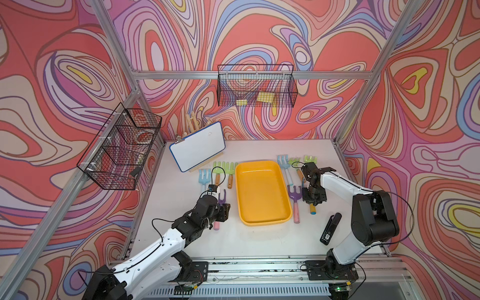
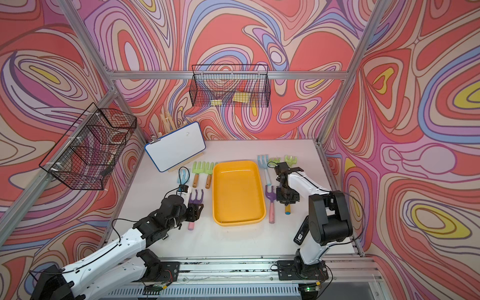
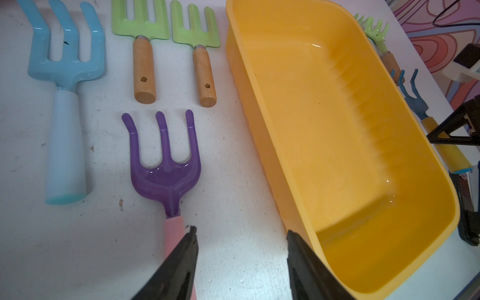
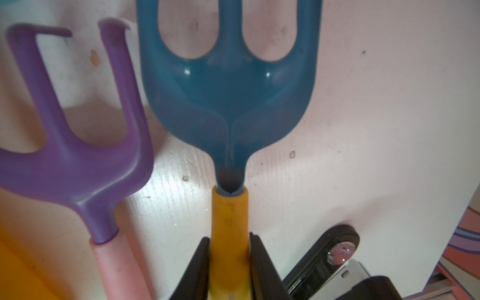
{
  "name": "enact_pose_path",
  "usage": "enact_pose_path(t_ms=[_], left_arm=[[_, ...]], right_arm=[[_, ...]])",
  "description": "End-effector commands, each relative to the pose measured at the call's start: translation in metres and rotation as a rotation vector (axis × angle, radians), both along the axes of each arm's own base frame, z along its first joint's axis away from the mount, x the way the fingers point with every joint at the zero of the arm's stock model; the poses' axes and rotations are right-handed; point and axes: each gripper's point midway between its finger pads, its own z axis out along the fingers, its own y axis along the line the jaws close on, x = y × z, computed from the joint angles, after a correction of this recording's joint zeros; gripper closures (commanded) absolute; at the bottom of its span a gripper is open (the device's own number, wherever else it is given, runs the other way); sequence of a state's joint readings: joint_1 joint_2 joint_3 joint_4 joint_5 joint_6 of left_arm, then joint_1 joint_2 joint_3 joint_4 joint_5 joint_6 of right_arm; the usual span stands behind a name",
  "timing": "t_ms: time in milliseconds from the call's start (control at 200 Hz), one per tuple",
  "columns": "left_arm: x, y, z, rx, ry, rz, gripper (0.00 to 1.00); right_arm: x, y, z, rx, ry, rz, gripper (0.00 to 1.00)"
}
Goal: Take the hand rake out of the storage box
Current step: Place the rake at the center of the board.
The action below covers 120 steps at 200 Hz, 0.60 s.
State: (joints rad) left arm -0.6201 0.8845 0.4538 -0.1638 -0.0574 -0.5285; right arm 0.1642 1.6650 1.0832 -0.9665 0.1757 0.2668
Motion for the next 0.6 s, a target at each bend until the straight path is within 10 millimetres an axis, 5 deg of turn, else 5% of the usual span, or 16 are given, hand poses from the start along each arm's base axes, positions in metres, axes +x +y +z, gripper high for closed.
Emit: enact_pose_path(t_ms=[0,596], left_arm=[[0.001,0.001,0.001,-0.018,-0.011,0.007,0.40],[0.002,0.002,0.001,-0.020,-0.006,0.010,0.40]], right_arm=[[0.003,0.004,-0.004,0.023,0.025,0.015,0.82],[0.000,0.014,-0.016,0.079,0.075,0.036,0.68]])
